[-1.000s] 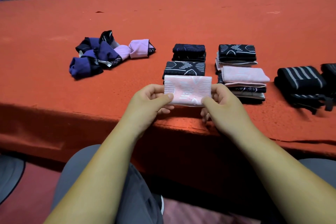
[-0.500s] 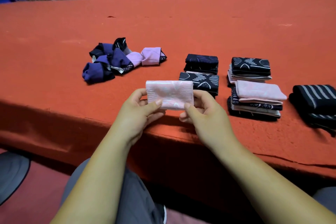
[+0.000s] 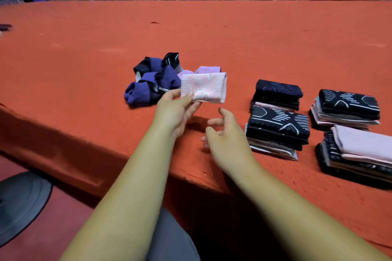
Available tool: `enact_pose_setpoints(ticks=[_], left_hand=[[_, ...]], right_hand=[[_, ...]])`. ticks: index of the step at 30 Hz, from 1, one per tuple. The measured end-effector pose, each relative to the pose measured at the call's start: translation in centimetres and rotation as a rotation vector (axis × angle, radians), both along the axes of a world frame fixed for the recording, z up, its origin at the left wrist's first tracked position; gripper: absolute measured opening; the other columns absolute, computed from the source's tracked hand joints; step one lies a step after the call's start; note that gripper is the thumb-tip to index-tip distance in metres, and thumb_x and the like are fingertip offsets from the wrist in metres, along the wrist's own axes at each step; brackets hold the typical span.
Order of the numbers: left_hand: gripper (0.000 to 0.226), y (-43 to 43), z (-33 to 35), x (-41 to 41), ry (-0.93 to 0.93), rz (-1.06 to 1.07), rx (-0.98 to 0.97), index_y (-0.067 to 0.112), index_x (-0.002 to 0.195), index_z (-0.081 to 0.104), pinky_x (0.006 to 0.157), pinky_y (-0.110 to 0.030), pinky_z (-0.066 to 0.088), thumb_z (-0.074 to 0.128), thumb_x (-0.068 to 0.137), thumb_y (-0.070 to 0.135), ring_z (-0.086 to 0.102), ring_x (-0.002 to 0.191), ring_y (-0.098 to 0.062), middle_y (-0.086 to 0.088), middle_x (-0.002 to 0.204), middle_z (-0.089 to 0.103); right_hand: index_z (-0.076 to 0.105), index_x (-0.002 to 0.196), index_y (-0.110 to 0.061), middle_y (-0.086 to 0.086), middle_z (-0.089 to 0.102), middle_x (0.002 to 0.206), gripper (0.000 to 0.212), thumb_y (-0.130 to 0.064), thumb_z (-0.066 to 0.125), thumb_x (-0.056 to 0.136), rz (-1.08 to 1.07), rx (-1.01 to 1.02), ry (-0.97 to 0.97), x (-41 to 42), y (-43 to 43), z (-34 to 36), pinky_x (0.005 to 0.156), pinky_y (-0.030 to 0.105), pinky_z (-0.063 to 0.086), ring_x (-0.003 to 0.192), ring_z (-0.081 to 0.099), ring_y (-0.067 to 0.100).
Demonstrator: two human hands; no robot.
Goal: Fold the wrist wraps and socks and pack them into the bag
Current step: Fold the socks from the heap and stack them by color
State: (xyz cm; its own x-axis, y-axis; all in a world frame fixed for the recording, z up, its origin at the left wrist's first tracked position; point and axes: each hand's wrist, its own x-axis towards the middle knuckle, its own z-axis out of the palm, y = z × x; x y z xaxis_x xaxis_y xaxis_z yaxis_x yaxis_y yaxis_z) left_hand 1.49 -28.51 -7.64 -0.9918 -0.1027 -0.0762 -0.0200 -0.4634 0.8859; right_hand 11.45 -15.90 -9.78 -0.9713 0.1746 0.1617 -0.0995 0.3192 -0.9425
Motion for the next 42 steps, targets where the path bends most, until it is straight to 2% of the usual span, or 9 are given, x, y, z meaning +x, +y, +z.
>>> enact_pose_setpoints(ticks=[5, 9, 12, 18, 21, 24, 30, 35, 42], left_hand=[[0.033, 1.8, -0.6, -5.8, -0.063, -0.1, 0.018, -0.012, 0.134, 0.054, 0.074, -0.024, 0.063, 0.062, 0.103, -0.004, 0.075, 0.099, -0.027, -0.024, 0.122, 0.069], [0.025, 3.8, -1.4, -9.2, -0.13, -0.192, -0.01, -0.012, 0.129, 0.058, 0.068, -0.024, 0.064, 0.055, 0.105, -0.007, 0.072, 0.097, -0.024, -0.02, 0.117, 0.069], [0.027, 4.6, -2.8, -11.1, -0.175, -0.237, -0.336, -0.012, 0.127, 0.06, 0.069, -0.029, 0.066, 0.062, 0.101, -0.006, 0.075, 0.093, -0.026, -0.022, 0.12, 0.07], [0.023, 4.8, -3.9, -12.1, -0.045, -0.177, -0.891, 0.003, 0.121, 0.067, 0.047, -0.028, 0.058, 0.072, 0.1, 0.012, 0.064, 0.04, -0.013, -0.012, 0.068, 0.069], [0.016, 4.3, -3.5, -12.6, 0.155, 0.003, -1.246, 0.006, 0.099, 0.075, 0.073, -0.033, 0.06, 0.066, 0.095, 0.018, 0.075, 0.071, -0.029, -0.015, 0.085, 0.076], [0.033, 3.5, -3.1, -13.5, 0.256, 0.043, -1.488, 0.012, 0.116, 0.075, 0.094, -0.034, 0.047, 0.054, 0.091, 0.006, 0.064, 0.11, -0.032, -0.012, 0.135, 0.059], [0.046, 1.9, -3.9, -15.7, 0.3, -0.113, -1.728, 0.013, 0.137, 0.068, 0.115, -0.043, 0.042, 0.048, 0.096, 0.004, 0.049, 0.142, -0.031, 0.003, 0.167, 0.037], [0.056, 1.4, -3.4, -16.1, 0.381, -0.08, -1.603, 0.017, 0.145, 0.064, 0.117, -0.031, 0.034, 0.048, 0.095, -0.001, 0.047, 0.145, -0.025, 0.0, 0.159, 0.052], [0.03, 1.3, 2.6, -10.3, 0.566, 0.093, -1.093, 0.012, 0.119, 0.08, 0.1, -0.012, 0.044, 0.064, 0.096, 0.003, 0.064, 0.118, -0.009, 0.007, 0.133, 0.07]], right_hand=[[0.041, 0.143, -0.033, -0.014, 0.06, 0.115, 0.069, -0.047, 0.043, 0.076, -0.042, 0.021, -0.032, -3.1, -0.3, -2.9, 0.09, 0.055, 0.061, 0.091, 0.074, 0.023], [0.044, 0.133, -0.029, -0.002, 0.061, 0.115, 0.044, -0.006, 0.049, 0.096, -0.106, -0.018, -0.06, -3.0, -0.1, -2.0, 0.071, 0.048, 0.065, 0.072, 0.074, 0.019], [0.045, 0.13, -0.026, -0.001, 0.06, 0.114, 0.044, 0.002, 0.046, 0.097, -0.122, -0.044, -0.053, -3.0, 0.2, -2.2, 0.065, 0.047, 0.064, 0.066, 0.072, 0.016], [0.047, 0.128, -0.026, -0.003, 0.061, 0.109, 0.041, -0.005, 0.047, 0.092, -0.12, -0.068, -0.03, -3.4, 0.3, -3.0, 0.069, 0.053, 0.063, 0.066, 0.072, 0.015], [0.047, 0.123, -0.034, -0.007, 0.062, 0.108, 0.045, -0.02, 0.044, 0.081, -0.134, -0.058, -0.02, -3.6, 0.3, -3.6, 0.074, 0.055, 0.062, 0.076, 0.073, 0.021], [0.045, 0.117, -0.046, -0.01, 0.061, 0.108, 0.044, -0.025, 0.043, 0.079, -0.145, -0.045, -0.021, -3.8, 0.2, -4.0, 0.08, 0.057, 0.061, 0.086, 0.072, 0.027], [0.044, 0.113, -0.05, -0.012, 0.061, 0.109, 0.041, -0.029, 0.042, 0.078, -0.128, -0.051, -0.018, -3.8, 0.4, -4.1, 0.082, 0.057, 0.06, 0.088, 0.071, 0.027], [0.044, 0.114, -0.047, -0.012, 0.061, 0.109, 0.04, -0.027, 0.044, 0.08, -0.103, -0.029, -0.022, -3.5, 0.4, -3.7, 0.084, 0.054, 0.06, 0.088, 0.071, 0.025], [0.056, 0.125, -0.023, -0.008, 0.063, 0.11, 0.037, -0.005, 0.055, 0.092, -0.055, 0.087, 0.038, -2.3, 0.5, -2.9, 0.09, 0.031, 0.049, 0.084, 0.057, 0.006]])
